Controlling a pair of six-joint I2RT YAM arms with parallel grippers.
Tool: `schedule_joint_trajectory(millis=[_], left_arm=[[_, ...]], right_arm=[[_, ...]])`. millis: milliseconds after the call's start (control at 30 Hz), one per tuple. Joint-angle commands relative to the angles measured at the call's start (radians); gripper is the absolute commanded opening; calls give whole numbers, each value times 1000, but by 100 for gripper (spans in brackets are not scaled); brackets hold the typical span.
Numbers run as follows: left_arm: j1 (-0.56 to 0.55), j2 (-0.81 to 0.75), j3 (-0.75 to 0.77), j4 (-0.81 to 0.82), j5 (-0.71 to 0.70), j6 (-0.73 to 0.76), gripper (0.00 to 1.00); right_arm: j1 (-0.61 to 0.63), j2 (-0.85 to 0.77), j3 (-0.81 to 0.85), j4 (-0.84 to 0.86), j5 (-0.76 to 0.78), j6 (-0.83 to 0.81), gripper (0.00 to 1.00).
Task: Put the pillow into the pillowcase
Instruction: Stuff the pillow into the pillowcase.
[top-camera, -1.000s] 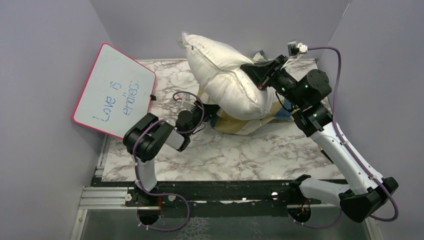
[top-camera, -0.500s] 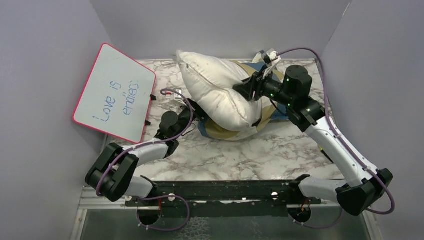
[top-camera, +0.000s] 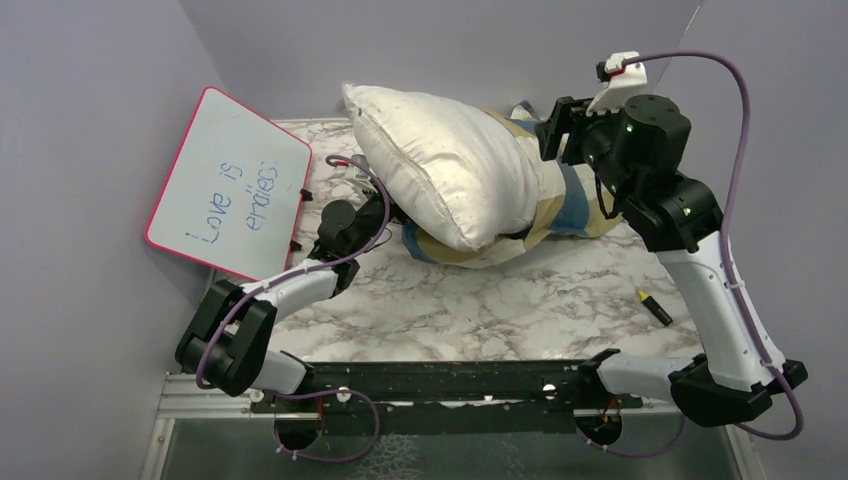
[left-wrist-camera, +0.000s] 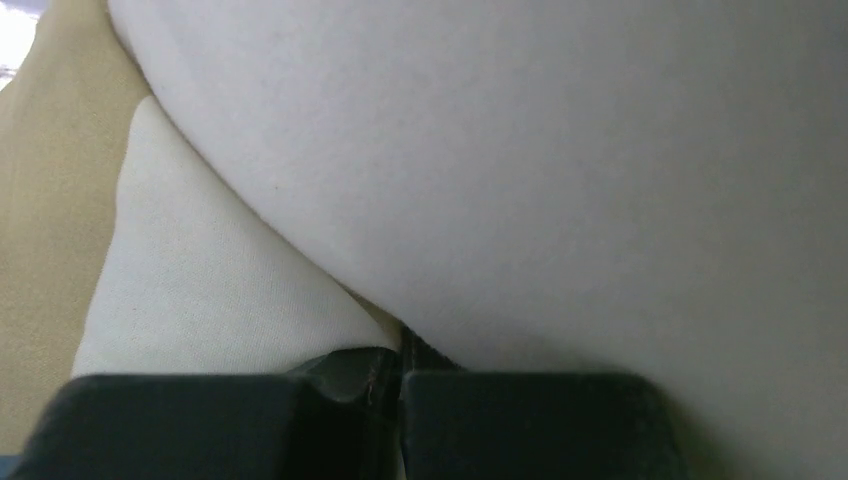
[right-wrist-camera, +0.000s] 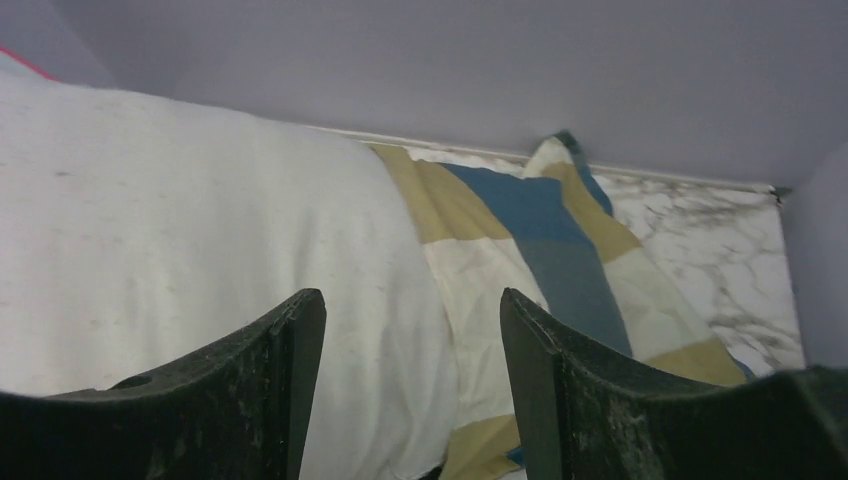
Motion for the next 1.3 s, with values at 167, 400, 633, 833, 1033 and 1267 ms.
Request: schedule_joint_trajectory(millis=[167, 400, 633, 833, 1033, 1267], left_arm=[[97, -38, 101, 81, 163, -41, 0], [108, -66, 96, 81, 179, -48, 0], [118, -76, 85, 80, 177, -59, 0], [125, -64, 81, 80, 179, -63, 0], [125, -66, 82, 67, 175, -44, 0], [128, -87, 87, -12, 132, -13, 0]], right_arm=[[-4, 180, 106, -214, 124, -66, 68], [-4, 265, 86, -175, 92, -94, 67], [-4, 366, 86, -148, 153, -131, 62], [-5, 418, 85, -114, 243, -155, 55], [-11, 470, 61, -57, 297, -158, 50], [-11, 465, 178, -130, 312, -142, 46]])
